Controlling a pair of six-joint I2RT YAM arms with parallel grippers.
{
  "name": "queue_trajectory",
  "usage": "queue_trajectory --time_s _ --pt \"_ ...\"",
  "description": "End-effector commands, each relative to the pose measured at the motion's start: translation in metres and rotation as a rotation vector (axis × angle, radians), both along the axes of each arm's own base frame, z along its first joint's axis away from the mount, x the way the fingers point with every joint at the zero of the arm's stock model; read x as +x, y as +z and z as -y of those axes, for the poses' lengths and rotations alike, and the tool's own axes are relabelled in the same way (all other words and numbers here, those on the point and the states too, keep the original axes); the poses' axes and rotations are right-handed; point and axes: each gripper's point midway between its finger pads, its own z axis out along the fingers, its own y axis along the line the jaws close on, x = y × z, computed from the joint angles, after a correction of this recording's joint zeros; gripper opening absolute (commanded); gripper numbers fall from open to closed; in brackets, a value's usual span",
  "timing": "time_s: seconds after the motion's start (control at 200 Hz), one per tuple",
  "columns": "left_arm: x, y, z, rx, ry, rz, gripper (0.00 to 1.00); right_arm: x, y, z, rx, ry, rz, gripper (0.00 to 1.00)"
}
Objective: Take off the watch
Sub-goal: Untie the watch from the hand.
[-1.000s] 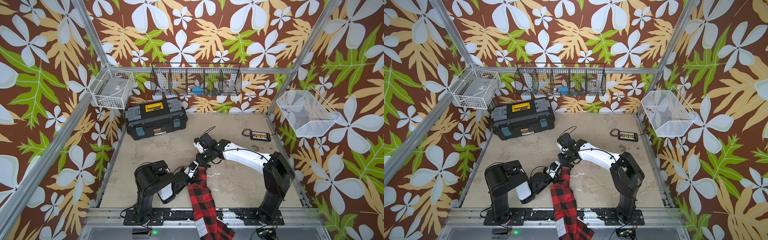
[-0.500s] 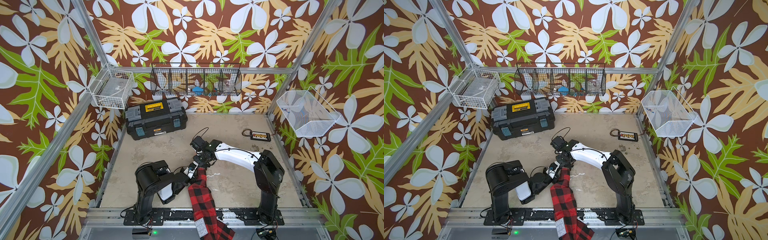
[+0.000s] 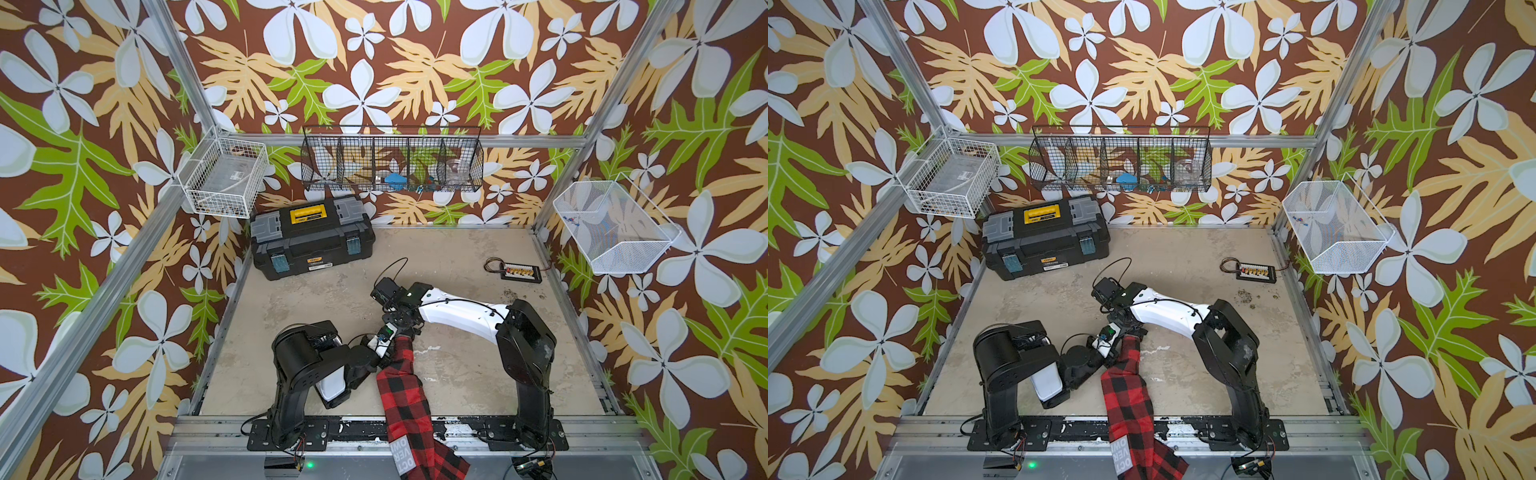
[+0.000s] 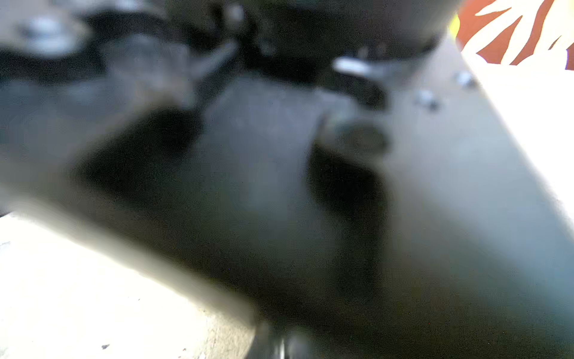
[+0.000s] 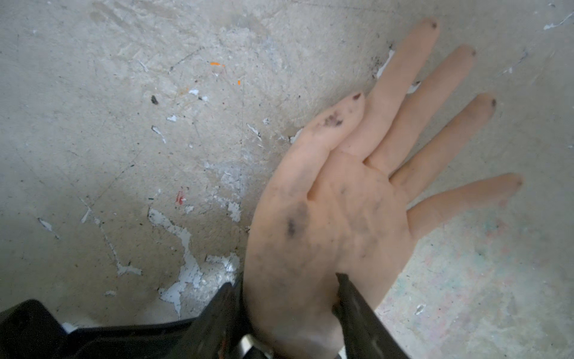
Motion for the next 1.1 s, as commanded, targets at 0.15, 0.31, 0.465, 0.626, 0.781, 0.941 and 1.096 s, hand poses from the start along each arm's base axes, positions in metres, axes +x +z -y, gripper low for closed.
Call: queue_trajectory --time_s 0.15,0.31,0.465,0.626,0.781,0.941,1.096 --pt "0.011 0.053 -0.001 -0.179 0.054 0.140 0.00 -0.015 0.006 0.025 -0.108 0.012 -0.039 0.42" --pt "0.013 0.050 -0.003 -0.173 0.070 0.134 0.00 -0.021 0.007 0.028 -0.104 0.024 -0.056 0.37" --pt "0.014 0.047 -0.003 -0.169 0.075 0.126 0.00 -0.025 0.012 0.032 -0.098 0.025 -0.062 0.34" --pt "0.015 0.047 -0.003 -0.172 0.081 0.122 0.00 -0.027 0.013 0.037 -0.090 0.024 -0.068 0.31" --pt "0.015 0.044 -0.004 -0.168 0.086 0.115 0.00 -0.024 0.019 0.041 -0.078 0.016 -0.056 0.29" --pt "0.015 0.044 -0.005 -0.175 0.090 0.109 0.00 -0.024 0.021 0.046 -0.048 0.017 -0.065 0.28" --pt "0.013 0.047 -0.002 -0.192 0.062 0.108 0.00 -0.025 0.025 0.037 0.029 0.040 -0.066 0.29"
